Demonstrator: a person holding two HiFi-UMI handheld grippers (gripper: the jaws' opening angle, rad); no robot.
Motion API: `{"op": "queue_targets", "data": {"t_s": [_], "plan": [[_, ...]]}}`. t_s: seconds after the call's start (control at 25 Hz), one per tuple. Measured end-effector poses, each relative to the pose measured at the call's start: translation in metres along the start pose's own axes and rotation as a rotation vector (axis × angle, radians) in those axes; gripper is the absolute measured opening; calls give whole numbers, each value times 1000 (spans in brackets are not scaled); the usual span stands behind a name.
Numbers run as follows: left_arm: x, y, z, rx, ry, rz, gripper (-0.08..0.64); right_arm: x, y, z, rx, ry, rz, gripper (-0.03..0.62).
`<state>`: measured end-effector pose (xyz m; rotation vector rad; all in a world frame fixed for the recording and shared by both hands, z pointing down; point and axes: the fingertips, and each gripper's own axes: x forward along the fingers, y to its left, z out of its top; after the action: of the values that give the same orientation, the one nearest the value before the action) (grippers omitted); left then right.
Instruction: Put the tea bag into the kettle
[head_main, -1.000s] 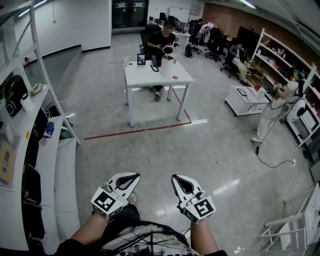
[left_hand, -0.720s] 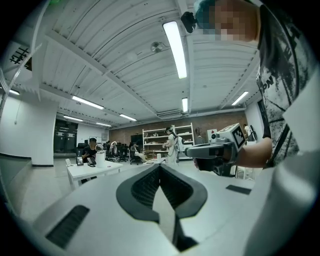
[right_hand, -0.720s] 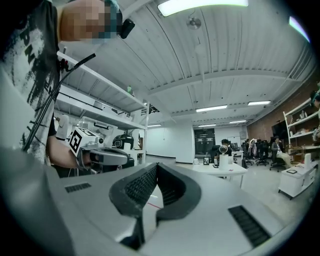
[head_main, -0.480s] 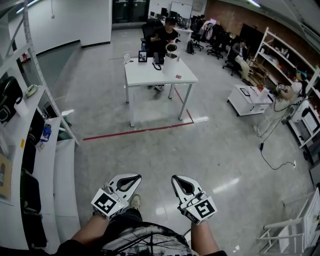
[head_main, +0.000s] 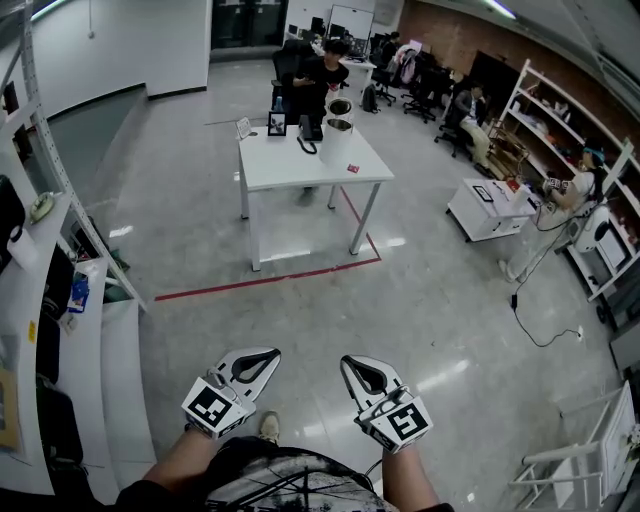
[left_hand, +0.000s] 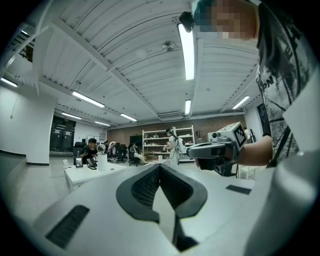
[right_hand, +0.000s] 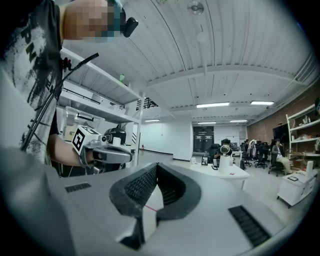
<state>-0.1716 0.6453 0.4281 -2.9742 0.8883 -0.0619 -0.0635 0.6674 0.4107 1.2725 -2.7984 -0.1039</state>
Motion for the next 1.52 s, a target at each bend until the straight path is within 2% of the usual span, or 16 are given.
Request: {"op": "queue_targets", "data": {"t_s": [0.36,0.6,0.76,1.24,1.52], "plan": [[30,78,-14,-10,2,-32,9,77,-31,0,-48,14,-23,11],[47,114,-16,-9,-10,-49,8,113,-49,-11,-56,36,-42,11],[56,124,-19,-17,-31,-77,8,125,-64,-10,-51,37,-82,11],[84,151,-40,-41,10,-119,9,147,-97,-28,-31,67,-122,11],[125,168,-41,-47,13,-117,8,156,-141,-34,-9,67,-130,11]]}}
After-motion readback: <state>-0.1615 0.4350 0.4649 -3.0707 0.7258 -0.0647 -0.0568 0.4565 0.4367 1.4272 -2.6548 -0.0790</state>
